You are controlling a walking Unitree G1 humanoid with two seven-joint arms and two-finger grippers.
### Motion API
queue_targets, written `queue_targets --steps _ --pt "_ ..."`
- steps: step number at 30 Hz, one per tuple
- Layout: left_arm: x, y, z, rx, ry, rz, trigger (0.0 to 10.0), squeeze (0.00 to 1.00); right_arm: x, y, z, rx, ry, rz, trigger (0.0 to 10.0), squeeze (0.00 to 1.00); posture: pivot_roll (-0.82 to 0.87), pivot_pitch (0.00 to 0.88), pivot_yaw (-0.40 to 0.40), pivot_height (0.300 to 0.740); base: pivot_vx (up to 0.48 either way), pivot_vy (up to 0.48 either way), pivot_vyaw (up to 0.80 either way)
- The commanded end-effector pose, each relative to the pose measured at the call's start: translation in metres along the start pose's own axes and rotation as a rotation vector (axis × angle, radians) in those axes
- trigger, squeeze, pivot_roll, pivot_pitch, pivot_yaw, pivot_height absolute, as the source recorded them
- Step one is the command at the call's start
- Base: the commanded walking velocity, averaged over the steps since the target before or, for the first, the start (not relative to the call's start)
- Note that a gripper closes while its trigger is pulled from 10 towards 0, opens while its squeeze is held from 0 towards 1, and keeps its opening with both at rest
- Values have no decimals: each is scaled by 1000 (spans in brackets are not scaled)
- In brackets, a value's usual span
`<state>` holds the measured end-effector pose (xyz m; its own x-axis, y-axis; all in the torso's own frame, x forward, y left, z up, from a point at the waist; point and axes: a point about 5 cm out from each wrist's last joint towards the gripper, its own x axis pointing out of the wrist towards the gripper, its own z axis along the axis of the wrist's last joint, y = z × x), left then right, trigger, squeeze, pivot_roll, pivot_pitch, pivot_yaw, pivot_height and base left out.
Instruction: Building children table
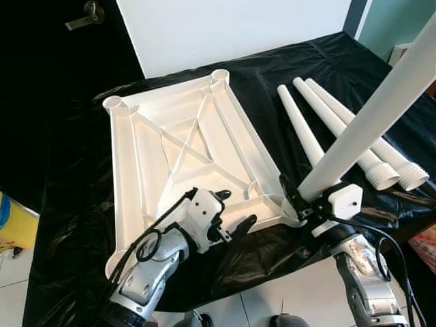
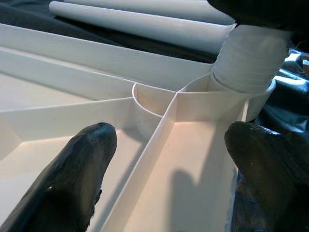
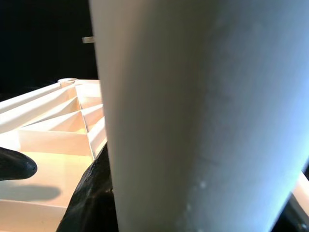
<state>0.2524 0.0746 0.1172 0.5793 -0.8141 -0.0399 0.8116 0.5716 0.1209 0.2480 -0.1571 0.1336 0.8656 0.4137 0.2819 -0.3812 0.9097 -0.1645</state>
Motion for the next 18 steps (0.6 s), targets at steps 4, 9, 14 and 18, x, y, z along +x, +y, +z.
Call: queue_targets --steps 4,9,14,18 --pt "-4 4 -9 7 27 25 10000 0 -7 6 -21 28 114 7 10000 0 -86 130 107 740 0 0 0" --pt "-5 8 -10 10 29 43 10000 0 -4 7 -18 29 99 6 10000 0 -85 125 100 740 0 0 0" --pt "-5 10 -5 17 11 41 10000 0 1 6 -8 29 67 8 10000 0 -84 123 97 740 0 0 0" --pt "-2 11 6 20 -26 27 10000 0 9 3 4 35 23 4 10000 0 -85 117 88 740 0 0 0"
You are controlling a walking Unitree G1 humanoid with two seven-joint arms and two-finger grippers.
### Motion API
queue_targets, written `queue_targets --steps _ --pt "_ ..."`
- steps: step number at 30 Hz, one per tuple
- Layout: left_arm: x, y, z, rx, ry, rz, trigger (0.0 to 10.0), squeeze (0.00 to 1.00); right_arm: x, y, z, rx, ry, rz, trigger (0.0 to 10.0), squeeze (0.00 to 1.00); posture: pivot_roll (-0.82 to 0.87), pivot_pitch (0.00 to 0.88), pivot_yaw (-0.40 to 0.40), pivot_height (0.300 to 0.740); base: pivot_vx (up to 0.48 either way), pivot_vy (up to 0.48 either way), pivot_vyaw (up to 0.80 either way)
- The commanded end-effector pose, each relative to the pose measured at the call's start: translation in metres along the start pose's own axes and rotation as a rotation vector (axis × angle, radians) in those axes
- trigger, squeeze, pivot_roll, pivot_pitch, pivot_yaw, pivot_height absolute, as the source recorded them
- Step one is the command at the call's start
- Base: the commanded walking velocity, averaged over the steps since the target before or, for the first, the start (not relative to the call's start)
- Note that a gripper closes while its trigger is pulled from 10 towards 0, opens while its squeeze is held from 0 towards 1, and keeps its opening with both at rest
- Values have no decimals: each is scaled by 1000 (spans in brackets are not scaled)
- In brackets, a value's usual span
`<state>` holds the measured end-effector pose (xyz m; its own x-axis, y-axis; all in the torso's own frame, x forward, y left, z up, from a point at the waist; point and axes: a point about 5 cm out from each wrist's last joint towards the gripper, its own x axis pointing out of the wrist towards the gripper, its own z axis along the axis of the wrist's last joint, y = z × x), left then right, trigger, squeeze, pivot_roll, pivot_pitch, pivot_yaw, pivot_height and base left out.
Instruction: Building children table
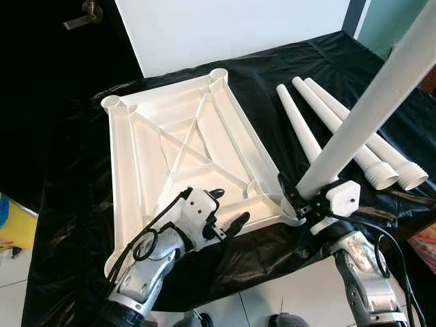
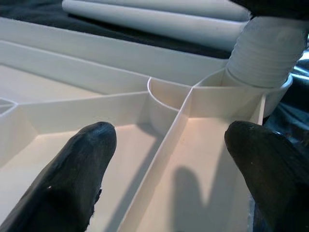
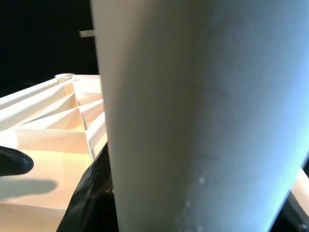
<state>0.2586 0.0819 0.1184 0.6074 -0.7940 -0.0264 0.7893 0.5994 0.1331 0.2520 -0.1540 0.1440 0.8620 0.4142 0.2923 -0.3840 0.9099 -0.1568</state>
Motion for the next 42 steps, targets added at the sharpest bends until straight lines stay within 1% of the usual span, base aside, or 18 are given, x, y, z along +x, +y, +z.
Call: queue_targets --steps 1,7,8,9,12,15,16,17,20,22,26,30,32,33,34,38,39,42 --pt "2 2 13 12 -41 -16 10000 0 6 1 2 32 11 -2 10000 0 -84 116 85 740 0 0 0" --pt "7 3 29 11 -101 -44 10000 0 15 -3 14 39 -22 -7 10000 0 -84 111 77 740 0 0 0" --pt "9 4 34 13 -119 -59 10000 435 19 -4 16 36 -25 -6 10000 0 -81 109 72 740 0 0 0" --pt "11 3 39 4 -137 -82 10000 1000 22 -6 18 41 -22 -5 10000 0 -79 105 69 740 0 0 0" --pt "14 2 48 -32 -174 -121 10000 1000 27 -8 20 46 -1 8 10000 0 -79 102 67 740 0 0 0" --pt "18 4 52 -31 -184 -128 10000 1000 30 -9 20 59 15 26 10000 0 -79 100 65 740 0 0 0" --pt "21 5 53 -29 -180 -133 10000 686 31 -10 20 75 30 35 10000 0 -80 93 60 740 0 0 0" --pt "24 5 55 -25 -181 -146 10000 0 33 -10 20 95 48 52 10000 0 -81 90 59 740 0 0 0" --pt "26 4 57 -40 -184 -162 10000 0 34 -11 20 89 70 72 10000 0 -83 89 59 740 0 0 0" --pt "31 -1 64 -72 -200 -226 10000 0 34 -10 20 55 107 147 10000 0 -91 80 61 740 0 0 0" --pt "36 -10 71 -103 -202 -325 10000 0 31 -11 16 15 162 231 10000 0 -98 75 65 740 0 0 0" --pt "36 -11 72 -116 -204 -343 10000 0 30 -12 16 13 170 242 10000 0 -98 75 65 740 0 0 0" --pt "36 -12 73 -135 -203 -366 10000 0 30 -12 15 24 182 251 10000 0 -98 75 68 740 0 0 0" --pt "35 -13 77 -166 -210 -395 10000 0 28 -12 14 29 196 269 10000 0 -99 78 72 740 0 0 0" --pt "35 -13 77 -166 -210 -395 10000 0 28 -12 14 29 196 269 10000 0 -99 78 72 740 0 0 0" --pt "33 -12 88 -208 -243 -439 10000 0 24 -9 13 54 239 313 10000 0 -100 82 79 740 0 0 0" --pt "33 -12 88 -208 -243 -439 10000 0 24 -9 13 54 239 313 10000 0 -100 82 79 740 0 0 0" --pt "30 -8 101 -204 -265 -465 10000 0 25 -11 14 55 252 331 10000 0 -96 92 79 740 0 0 0"
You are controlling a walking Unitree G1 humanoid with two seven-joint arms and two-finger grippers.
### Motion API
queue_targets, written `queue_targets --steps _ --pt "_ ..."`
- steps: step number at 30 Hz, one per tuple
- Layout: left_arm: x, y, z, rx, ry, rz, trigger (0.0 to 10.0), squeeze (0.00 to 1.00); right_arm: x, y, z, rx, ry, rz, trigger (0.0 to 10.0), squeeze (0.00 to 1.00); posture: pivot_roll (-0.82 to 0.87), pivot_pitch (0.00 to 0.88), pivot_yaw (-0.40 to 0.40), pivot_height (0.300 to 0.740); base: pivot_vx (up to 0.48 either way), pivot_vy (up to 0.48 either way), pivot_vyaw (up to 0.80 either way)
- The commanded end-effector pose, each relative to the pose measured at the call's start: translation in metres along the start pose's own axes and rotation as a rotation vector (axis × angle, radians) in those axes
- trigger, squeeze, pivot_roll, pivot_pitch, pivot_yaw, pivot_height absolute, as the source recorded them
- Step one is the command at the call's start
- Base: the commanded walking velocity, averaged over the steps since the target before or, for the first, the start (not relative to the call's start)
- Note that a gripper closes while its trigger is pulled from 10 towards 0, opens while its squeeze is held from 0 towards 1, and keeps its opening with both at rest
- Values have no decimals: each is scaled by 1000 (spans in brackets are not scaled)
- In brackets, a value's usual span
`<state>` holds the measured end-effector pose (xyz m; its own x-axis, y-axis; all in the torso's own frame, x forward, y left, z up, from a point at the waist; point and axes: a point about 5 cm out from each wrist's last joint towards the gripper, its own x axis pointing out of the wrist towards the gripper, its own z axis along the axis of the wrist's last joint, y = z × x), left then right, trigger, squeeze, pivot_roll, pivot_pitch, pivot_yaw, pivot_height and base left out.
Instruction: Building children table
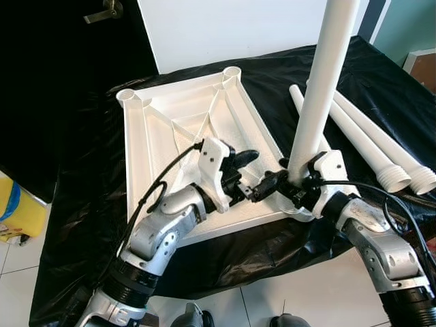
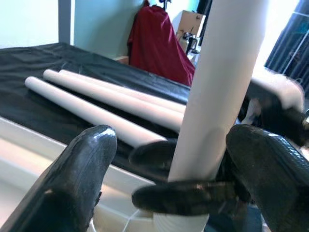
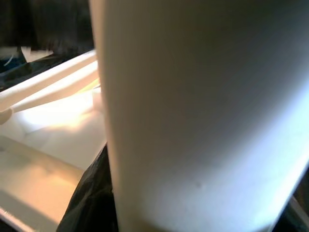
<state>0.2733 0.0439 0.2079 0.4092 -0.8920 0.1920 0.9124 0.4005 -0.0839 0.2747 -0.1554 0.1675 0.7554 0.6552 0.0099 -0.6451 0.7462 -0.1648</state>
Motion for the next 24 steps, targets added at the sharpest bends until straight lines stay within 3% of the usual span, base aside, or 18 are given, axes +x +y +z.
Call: queue_targets --steps 1,16,24 --pt "-3 -12 8 5 -10 -251 10000 0 0 2 -1 14 12 25 10000 0 -96 92 79 740 0 0 0" --pt "-4 -13 11 10 17 -256 10000 0 -1 -4 0 9 37 35 10000 0 -87 101 67 740 0 0 0" --pt "-2 -21 28 -11 -15 -347 10000 0 -3 2 0 40 72 148 10000 0 -83 101 63 740 0 0 0"
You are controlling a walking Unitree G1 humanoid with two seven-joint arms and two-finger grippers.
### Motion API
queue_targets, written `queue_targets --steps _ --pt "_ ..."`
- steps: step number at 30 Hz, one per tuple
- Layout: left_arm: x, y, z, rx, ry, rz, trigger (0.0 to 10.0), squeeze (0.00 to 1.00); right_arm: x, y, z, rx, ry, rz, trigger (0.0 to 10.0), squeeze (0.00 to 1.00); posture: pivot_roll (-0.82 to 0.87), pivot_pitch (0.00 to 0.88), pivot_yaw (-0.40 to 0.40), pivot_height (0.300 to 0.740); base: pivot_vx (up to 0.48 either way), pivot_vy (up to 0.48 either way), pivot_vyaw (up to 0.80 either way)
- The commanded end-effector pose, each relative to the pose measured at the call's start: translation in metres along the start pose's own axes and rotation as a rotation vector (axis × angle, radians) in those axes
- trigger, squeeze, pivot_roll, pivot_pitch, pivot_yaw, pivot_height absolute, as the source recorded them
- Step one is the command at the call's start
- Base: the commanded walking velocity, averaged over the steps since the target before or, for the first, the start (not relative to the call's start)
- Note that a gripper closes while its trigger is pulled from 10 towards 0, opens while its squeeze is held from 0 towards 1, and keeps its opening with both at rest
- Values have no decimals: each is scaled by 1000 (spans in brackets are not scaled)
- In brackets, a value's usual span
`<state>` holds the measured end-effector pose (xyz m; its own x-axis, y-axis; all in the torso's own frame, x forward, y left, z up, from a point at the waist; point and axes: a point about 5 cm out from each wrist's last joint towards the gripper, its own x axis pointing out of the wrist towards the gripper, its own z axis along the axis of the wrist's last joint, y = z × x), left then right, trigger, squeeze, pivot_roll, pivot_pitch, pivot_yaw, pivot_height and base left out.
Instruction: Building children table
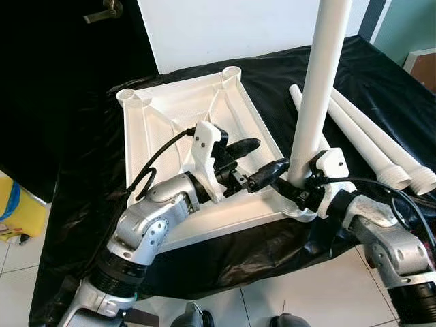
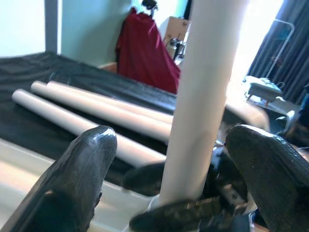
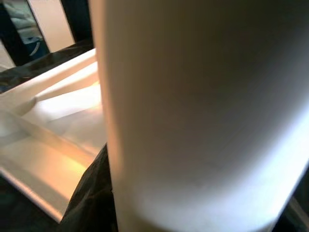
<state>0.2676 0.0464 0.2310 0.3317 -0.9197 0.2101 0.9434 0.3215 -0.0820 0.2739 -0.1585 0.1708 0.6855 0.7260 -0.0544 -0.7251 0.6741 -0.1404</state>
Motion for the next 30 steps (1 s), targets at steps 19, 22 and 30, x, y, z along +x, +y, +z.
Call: queue_targets --steps 19,22,30 --pt "26 -23 20 18 -17 -424 10000 0 7 21 -5 -9 69 247 10000 0 -84 99 77 740 0 0 0" --pt "29 -27 25 -20 -27 -484 10000 0 11 24 -6 -12 73 271 10000 0 -80 103 81 740 0 0 0" --pt "30 -28 32 -54 -44 -508 10000 0 12 30 -13 -13 95 300 10000 0 -78 106 84 740 0 0 0"
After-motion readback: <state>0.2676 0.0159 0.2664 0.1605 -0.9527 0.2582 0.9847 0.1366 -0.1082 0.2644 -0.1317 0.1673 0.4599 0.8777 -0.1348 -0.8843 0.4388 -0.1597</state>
